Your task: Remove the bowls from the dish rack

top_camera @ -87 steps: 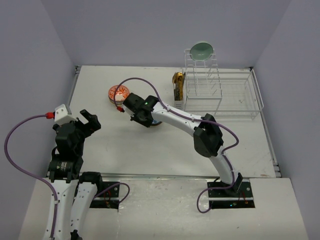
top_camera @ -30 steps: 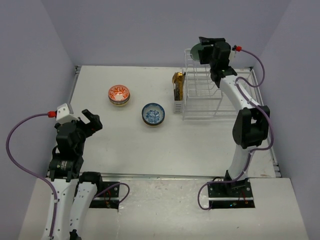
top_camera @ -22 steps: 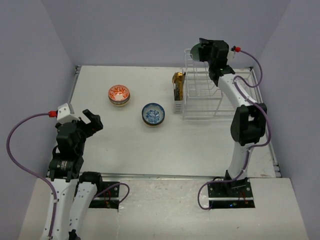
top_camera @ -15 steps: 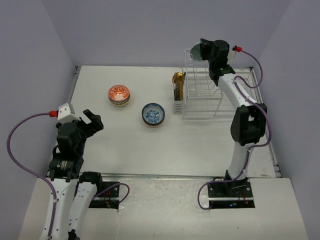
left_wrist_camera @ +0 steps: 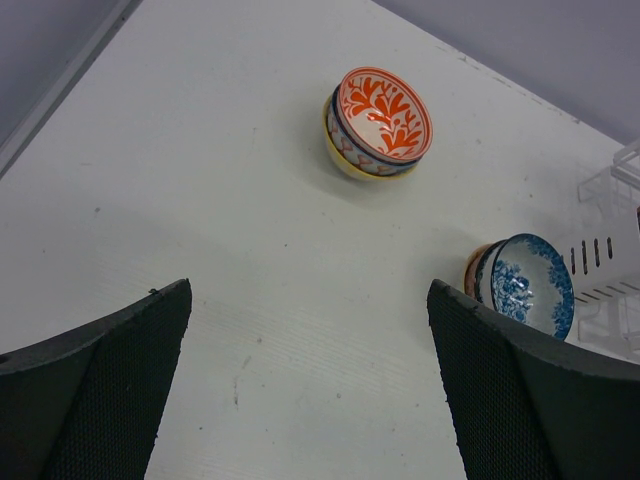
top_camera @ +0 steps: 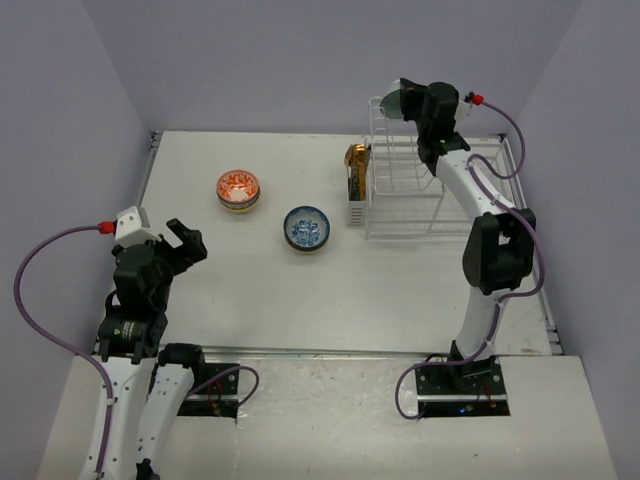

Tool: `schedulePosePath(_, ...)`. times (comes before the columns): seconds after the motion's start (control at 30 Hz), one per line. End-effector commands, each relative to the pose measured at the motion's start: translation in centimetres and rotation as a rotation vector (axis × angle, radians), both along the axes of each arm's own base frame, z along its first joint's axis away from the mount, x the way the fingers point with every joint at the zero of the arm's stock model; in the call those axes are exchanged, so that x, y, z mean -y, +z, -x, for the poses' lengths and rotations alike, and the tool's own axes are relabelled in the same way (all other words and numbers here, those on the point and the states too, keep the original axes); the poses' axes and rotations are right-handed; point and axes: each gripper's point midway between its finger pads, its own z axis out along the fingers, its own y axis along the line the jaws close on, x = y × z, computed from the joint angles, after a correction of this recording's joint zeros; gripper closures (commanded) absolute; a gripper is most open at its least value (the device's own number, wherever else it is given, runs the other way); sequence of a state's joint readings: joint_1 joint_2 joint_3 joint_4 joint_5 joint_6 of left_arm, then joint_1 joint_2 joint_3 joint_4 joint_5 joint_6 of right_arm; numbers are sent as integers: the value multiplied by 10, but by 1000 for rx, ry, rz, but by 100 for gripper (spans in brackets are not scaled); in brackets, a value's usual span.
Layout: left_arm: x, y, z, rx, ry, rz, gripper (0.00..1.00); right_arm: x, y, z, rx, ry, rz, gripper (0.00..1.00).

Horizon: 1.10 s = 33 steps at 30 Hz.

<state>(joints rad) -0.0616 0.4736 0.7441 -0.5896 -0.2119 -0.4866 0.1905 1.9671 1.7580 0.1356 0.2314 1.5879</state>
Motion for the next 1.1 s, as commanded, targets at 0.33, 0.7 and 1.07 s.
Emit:
schedulePosePath(0.33, 1, 12, -2, 45, -7, -5, 0, 12, 106, 41, 247, -3, -16, 100)
schedulePosePath(0.7, 1, 13, -2, 51, -6, -3, 0, 12, 138, 55, 314, 21, -13, 100)
schedulePosePath(1.07, 0, 14, -1, 53, 1, -3, 0, -32, 231, 122, 566, 191, 364, 100)
